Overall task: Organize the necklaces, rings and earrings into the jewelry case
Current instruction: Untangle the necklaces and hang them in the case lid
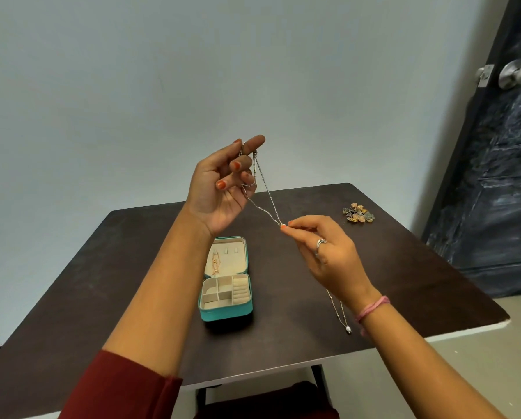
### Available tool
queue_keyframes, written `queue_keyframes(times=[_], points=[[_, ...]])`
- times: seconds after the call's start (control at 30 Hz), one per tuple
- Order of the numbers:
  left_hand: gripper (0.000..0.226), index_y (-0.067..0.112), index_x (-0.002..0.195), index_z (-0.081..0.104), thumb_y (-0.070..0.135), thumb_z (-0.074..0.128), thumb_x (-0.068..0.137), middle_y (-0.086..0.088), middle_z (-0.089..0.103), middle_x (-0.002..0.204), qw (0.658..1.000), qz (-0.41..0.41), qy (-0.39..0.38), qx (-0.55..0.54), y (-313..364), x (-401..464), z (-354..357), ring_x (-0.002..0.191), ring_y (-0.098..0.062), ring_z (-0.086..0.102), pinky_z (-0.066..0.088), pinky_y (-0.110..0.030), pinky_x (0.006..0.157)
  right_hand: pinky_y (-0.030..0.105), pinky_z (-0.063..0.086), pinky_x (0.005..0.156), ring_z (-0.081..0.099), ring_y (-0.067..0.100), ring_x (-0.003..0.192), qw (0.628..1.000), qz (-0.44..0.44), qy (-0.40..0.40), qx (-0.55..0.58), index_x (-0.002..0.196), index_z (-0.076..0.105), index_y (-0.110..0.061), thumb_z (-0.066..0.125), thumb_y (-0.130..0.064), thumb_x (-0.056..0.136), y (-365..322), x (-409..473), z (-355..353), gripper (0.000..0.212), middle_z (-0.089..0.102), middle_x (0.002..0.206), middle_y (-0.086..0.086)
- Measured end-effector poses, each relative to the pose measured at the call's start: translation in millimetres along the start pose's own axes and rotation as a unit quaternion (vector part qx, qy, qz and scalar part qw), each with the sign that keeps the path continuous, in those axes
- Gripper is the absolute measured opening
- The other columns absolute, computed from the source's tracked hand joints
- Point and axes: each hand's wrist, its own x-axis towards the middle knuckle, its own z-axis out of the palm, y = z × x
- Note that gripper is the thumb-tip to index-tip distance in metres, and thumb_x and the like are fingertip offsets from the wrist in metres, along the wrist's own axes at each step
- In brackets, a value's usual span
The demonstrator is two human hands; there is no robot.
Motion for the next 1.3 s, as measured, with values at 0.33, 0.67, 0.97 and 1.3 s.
queue_keyframes(times=[0.33, 0.67, 0.97, 1.3], points=[[0.030, 0.003, 0.096, 0.070, 0.019, 0.044, 0.092, 0.006, 0.051, 0.056, 0.998, -0.011, -0.058, -0.007, 8.9, 2.7, 8.7, 0.026, -0.006, 0.036, 0.048, -0.012, 0.048, 0.019, 0.051, 0.088, 0.059, 0.012, 0.099, 0.993, 0.046, 0.074, 0.077, 0.108, 0.069, 0.003, 0.070, -0.003, 0.083, -26.8, 2.6, 4.8, 0.025, 0.059, 0.104, 0.012], [0.032, 0.004, 0.094, 0.070, 0.020, 0.043, 0.093, 0.005, 0.053, 0.057, 0.995, 0.019, -0.088, -0.032, 11.3, 3.4, 9.3, 0.028, -0.005, 0.035, 0.048, -0.013, 0.049, 0.025, 0.054, 0.075, 0.067, 0.012, 0.074, 0.771, 0.436, 0.172, 0.431, 0.101, 0.056, -0.020, 0.080, -0.011, 0.067, -54.2, 28.0, -2.5, 0.042, 0.068, 0.079, -0.003], [0.034, 0.006, 0.096, 0.070, 0.022, 0.040, 0.097, 0.005, 0.052, 0.059, 0.996, 0.025, -0.083, -0.031, 2.5, 5.6, 10.0, 0.030, -0.006, 0.034, 0.048, -0.015, 0.052, 0.020, 0.053, 0.072, 0.068, 0.008, 0.094, 0.640, 0.482, -0.048, 0.596, 0.110, 0.065, -0.015, 0.072, -0.008, 0.066, -61.9, 37.0, -9.2, 0.045, 0.072, 0.108, 0.002], [0.034, 0.005, 0.102, 0.066, 0.021, 0.036, 0.100, 0.004, 0.052, 0.060, 0.997, 0.039, -0.061, -0.036, 0.7, 3.7, 9.1, 0.032, -0.005, 0.033, 0.050, -0.017, 0.056, 0.020, 0.052, 0.077, 0.068, 0.008, 0.091, 0.700, 0.453, -0.070, 0.549, 0.101, 0.071, -0.019, 0.076, -0.007, 0.061, -48.7, 43.1, -19.2, 0.043, 0.074, 0.091, 0.000]])
